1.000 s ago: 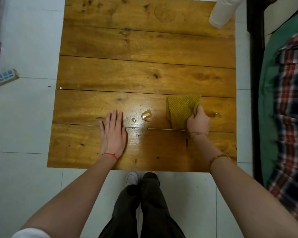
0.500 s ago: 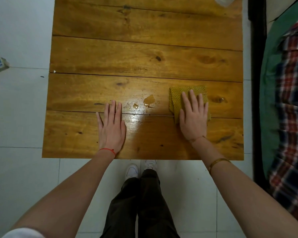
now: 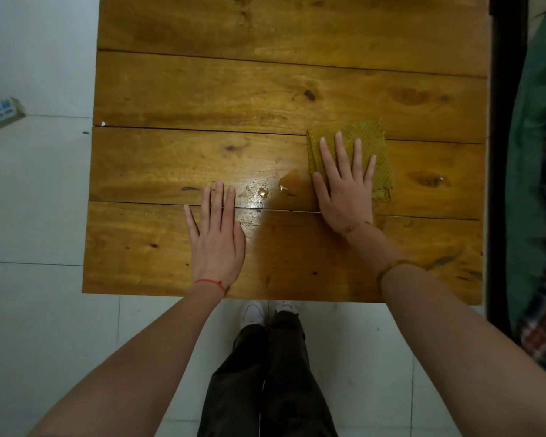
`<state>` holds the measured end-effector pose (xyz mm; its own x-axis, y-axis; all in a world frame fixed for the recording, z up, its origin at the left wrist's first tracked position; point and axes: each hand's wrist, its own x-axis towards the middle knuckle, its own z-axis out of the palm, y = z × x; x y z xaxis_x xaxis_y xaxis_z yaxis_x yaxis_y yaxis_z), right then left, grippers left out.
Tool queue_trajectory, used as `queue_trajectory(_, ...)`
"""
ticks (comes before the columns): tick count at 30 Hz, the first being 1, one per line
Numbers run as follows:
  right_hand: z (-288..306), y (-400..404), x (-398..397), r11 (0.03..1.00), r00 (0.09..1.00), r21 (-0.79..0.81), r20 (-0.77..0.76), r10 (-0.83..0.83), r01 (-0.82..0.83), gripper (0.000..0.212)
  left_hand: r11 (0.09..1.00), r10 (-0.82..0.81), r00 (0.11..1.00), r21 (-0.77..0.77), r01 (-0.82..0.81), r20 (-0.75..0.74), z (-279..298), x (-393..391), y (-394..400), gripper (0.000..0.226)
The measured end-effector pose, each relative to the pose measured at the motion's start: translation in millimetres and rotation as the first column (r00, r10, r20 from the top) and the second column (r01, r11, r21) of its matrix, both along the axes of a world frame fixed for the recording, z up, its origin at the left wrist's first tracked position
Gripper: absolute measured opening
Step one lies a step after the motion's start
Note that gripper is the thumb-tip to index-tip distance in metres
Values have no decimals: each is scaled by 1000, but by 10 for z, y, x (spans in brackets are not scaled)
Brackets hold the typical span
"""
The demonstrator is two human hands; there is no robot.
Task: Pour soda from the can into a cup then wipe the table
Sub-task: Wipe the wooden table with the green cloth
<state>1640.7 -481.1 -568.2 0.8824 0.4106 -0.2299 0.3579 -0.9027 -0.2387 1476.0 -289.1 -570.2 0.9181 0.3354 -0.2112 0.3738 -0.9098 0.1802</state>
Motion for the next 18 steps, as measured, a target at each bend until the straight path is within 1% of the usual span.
queue_trajectory(2,11,29,-130,999,999,1,13,46,-46,57,1000,4,1000,-3,-4,4,16,2,-8,60)
queue_trajectory(7,83,-81,-647,959,959,0,-27,283,-283,57,1000,6,1000,12,-6,-5,34,13,-21,60)
queue_trajectory(10,90,-185,-618,936,935,-4,-40,352,-352,56,1000,11,1000,10,-11,-9,41,8,-16,60)
queue_trajectory(12,80,-149,-454,945,945,-10,-29,325,-326,55,1000,8,1000,13,-8,-10,39,4,-15,60)
queue_trajectory(16,43,240,-242,997,997,2,-25,79,-79,54,1000,11,1000,8,-11,-4,43,11,-22,60)
queue_trajectory(17,45,341,-281,999,999,-6,-25,48,-48,54,1000,12,1000,9,-12,-2,42,12,-19,60)
queue_trajectory(18,55,415,-354,998,998,-8,-31,56,-56,55,1000,16,1000,6,-16,0,39,10,-15,60)
